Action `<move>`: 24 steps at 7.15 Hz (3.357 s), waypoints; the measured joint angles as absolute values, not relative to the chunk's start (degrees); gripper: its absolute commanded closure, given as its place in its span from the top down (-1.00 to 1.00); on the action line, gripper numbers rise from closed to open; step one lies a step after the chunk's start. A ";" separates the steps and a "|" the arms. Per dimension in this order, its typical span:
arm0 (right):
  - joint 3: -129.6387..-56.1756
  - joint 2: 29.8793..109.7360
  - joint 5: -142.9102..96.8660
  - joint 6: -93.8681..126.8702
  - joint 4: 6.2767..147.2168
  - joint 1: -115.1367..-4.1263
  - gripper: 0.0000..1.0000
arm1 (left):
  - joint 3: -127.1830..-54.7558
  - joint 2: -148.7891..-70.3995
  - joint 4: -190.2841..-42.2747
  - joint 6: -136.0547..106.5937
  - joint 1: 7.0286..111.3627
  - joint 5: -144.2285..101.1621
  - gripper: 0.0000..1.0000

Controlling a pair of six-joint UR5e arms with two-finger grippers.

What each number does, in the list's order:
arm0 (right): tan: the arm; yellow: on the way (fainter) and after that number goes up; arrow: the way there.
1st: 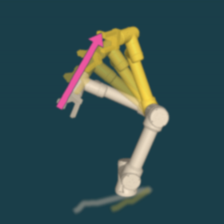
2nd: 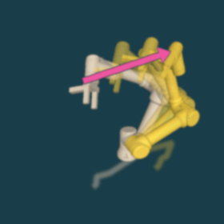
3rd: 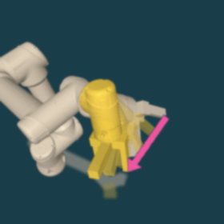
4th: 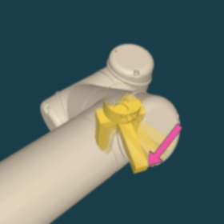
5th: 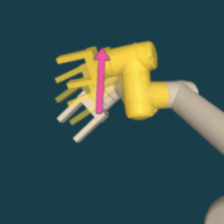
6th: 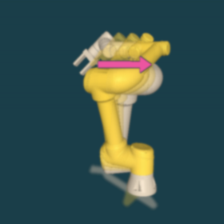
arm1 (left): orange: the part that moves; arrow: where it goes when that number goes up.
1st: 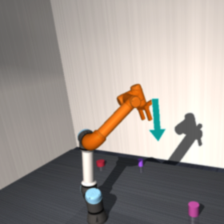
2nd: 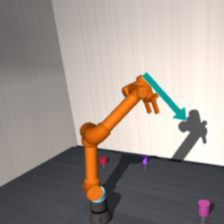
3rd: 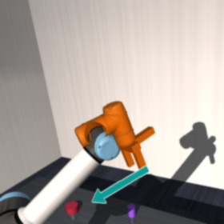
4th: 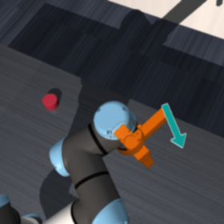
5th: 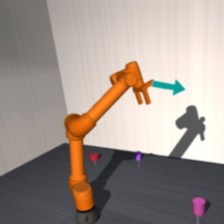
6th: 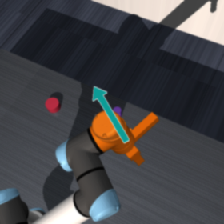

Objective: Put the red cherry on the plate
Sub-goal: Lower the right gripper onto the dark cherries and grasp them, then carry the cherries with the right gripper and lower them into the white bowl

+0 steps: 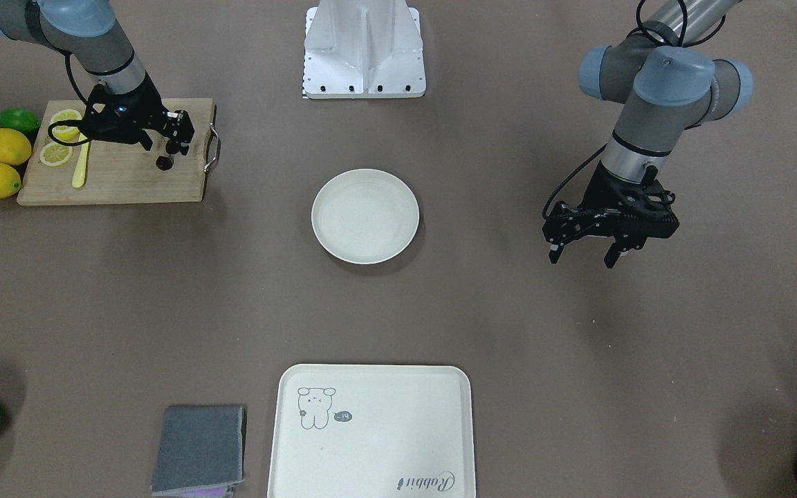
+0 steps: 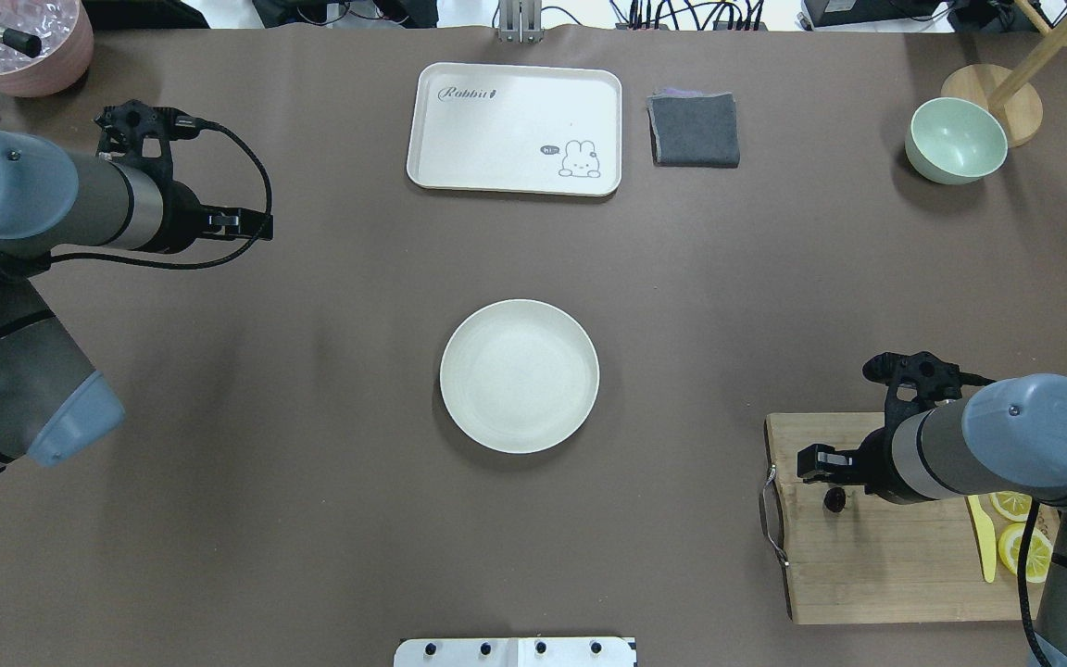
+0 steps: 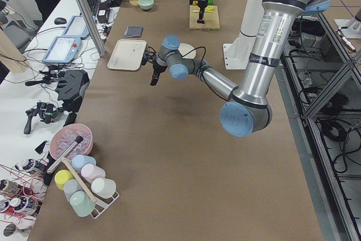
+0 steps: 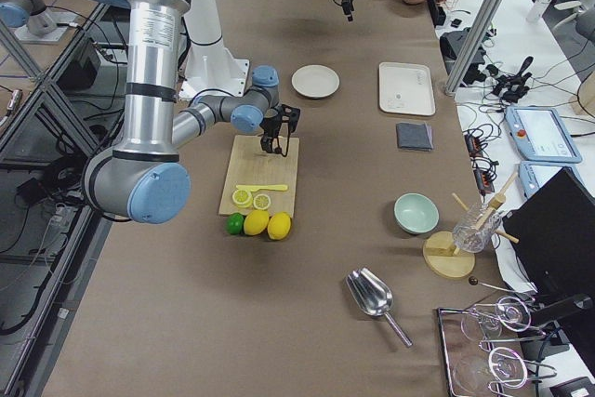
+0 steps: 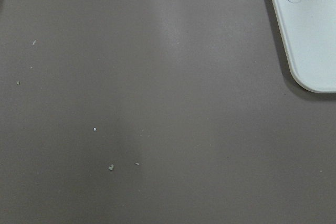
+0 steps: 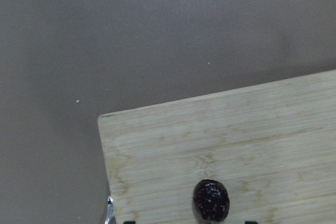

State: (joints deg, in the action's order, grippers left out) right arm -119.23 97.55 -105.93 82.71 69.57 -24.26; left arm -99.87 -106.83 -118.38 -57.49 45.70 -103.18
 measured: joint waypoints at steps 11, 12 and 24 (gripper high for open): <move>-116.11 73.20 -106.32 82.11 82.32 -30.91 -1.00 | -99.67 -106.90 -118.39 -57.48 45.53 -103.22 0.97; -111.00 65.52 -105.54 82.18 84.00 -30.33 -1.00 | -99.67 -106.84 -118.39 -57.48 45.53 -103.21 0.97; -93.79 47.96 -103.17 82.23 81.65 -24.95 1.00 | -99.30 -106.46 -118.37 -56.17 46.79 -103.78 0.97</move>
State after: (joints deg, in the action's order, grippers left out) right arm -93.79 47.96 -103.17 82.23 81.65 -24.95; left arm -99.30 -106.46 -118.37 -56.17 46.79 -103.78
